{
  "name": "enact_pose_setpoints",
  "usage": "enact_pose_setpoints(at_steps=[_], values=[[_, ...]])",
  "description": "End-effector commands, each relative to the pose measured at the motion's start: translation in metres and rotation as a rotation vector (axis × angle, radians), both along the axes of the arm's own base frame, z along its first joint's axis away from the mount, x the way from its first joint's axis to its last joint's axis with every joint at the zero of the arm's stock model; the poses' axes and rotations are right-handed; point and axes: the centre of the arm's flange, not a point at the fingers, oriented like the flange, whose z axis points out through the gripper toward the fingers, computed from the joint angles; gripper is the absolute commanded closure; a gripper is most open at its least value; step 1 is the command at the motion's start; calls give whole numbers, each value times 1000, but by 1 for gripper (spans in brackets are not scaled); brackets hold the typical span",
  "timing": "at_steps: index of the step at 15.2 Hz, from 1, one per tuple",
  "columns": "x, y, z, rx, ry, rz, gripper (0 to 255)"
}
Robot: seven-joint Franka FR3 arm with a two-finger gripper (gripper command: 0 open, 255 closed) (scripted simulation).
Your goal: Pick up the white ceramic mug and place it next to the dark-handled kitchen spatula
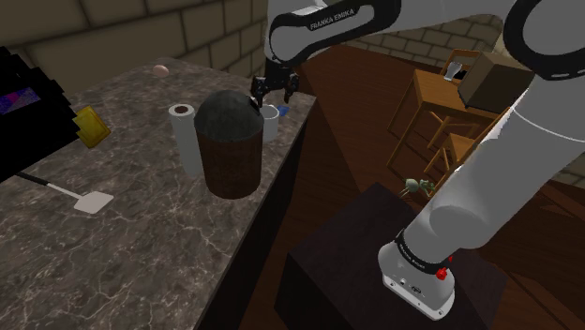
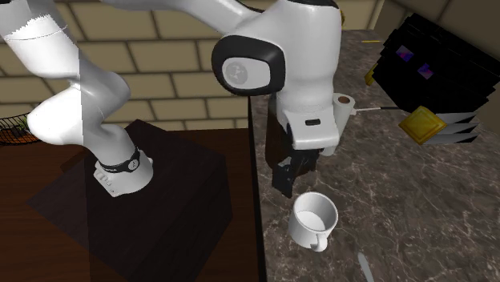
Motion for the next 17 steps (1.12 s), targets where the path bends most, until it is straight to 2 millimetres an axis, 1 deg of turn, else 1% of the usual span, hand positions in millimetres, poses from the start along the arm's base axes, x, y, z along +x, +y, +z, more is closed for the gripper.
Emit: enact_pose_setpoints(at_steps=[1, 5, 6, 13, 14, 17], values=[[20, 12, -16, 1, 0, -5, 0], [59, 29, -47, 2, 2, -13, 0], [65, 32, -51, 2, 2, -15, 0], [70, 30, -87, 2, 2, -15, 0], [70, 29, -90, 2, 2, -15, 0], [71, 29, -90, 2, 2, -15, 0]])
